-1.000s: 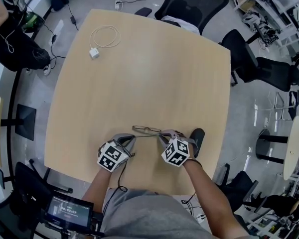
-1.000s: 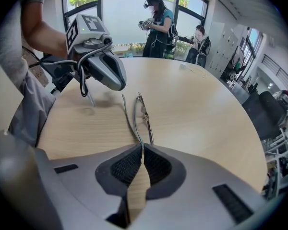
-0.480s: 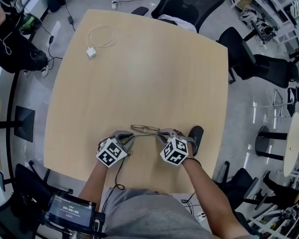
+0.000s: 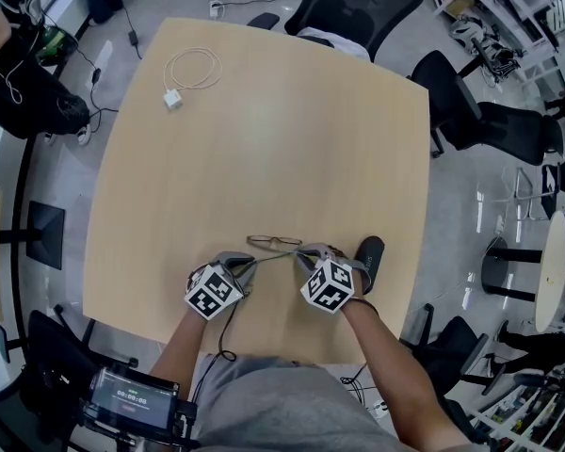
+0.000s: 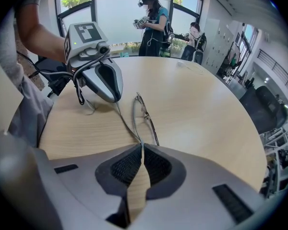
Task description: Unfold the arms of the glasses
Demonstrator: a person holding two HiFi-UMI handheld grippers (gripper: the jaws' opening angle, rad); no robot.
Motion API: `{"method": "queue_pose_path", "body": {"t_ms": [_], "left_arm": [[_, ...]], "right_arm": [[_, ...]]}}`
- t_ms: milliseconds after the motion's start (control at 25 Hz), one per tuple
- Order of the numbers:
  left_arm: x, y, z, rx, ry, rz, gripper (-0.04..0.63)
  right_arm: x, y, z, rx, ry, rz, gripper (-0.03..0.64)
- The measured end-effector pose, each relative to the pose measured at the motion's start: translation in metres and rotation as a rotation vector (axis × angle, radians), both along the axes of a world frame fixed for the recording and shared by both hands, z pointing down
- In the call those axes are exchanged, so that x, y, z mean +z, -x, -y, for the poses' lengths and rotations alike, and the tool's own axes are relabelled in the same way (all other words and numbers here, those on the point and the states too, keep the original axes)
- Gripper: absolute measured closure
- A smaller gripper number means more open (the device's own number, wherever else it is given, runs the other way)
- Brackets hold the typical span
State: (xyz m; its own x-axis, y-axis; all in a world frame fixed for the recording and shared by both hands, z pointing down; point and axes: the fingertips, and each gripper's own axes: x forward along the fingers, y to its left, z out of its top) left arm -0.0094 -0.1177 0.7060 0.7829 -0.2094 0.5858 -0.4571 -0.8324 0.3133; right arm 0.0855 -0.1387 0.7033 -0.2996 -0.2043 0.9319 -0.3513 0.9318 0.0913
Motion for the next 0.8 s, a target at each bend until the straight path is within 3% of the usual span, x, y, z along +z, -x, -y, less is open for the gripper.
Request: {"method": "queue_pose_path", "body": {"t_ms": [800], "left_arm": [[-0.006,-0.009,-0.043,-0.016,0.027,-0.015,0.588]], "right_arm": [[-0.004,0.013,-0.043,0.029,0.021,0.007,0.594]]}}
